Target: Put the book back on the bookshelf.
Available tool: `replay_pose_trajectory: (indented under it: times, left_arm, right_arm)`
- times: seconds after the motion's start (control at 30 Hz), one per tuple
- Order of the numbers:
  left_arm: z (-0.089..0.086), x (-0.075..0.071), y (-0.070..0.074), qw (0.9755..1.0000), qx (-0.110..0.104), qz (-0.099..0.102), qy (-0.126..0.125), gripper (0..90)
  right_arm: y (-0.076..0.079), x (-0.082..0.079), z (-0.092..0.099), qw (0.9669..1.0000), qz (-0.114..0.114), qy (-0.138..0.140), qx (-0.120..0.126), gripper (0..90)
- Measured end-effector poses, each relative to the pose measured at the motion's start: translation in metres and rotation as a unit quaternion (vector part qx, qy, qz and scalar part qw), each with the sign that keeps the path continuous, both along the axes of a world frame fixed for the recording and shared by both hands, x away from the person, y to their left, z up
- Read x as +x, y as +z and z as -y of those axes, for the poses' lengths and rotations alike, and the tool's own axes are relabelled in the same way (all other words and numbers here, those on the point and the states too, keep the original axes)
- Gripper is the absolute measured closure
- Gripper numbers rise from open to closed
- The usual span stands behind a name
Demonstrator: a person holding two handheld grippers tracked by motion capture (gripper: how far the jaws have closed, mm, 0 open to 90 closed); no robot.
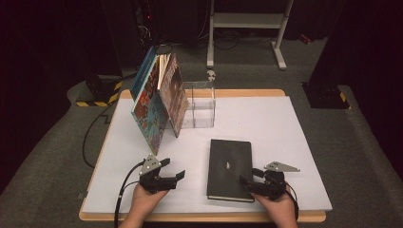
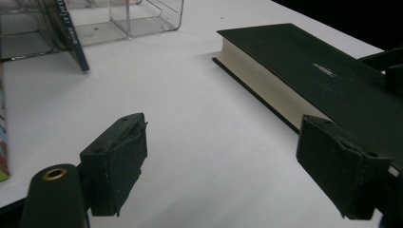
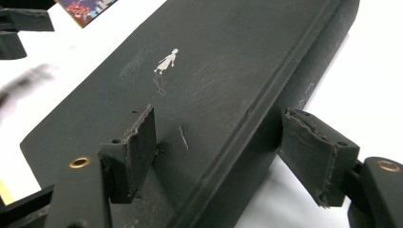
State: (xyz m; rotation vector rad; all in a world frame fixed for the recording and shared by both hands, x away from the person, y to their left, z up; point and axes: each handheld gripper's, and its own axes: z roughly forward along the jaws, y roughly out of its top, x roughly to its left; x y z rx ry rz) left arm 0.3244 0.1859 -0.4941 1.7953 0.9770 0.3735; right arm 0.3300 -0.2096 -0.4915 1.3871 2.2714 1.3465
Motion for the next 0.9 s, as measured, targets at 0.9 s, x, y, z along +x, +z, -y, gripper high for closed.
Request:
replay_pose_trajectory:
  times: [0.9]
  left_arm:
    - [0.029, 0.017, -0.009, 0.9930, -0.072, -0.086, -0.037, 20.9]
  right_arm:
    - [0.000, 0.004, -0.058, 0.9965, 0.051, 0.064, -0.018, 33.1]
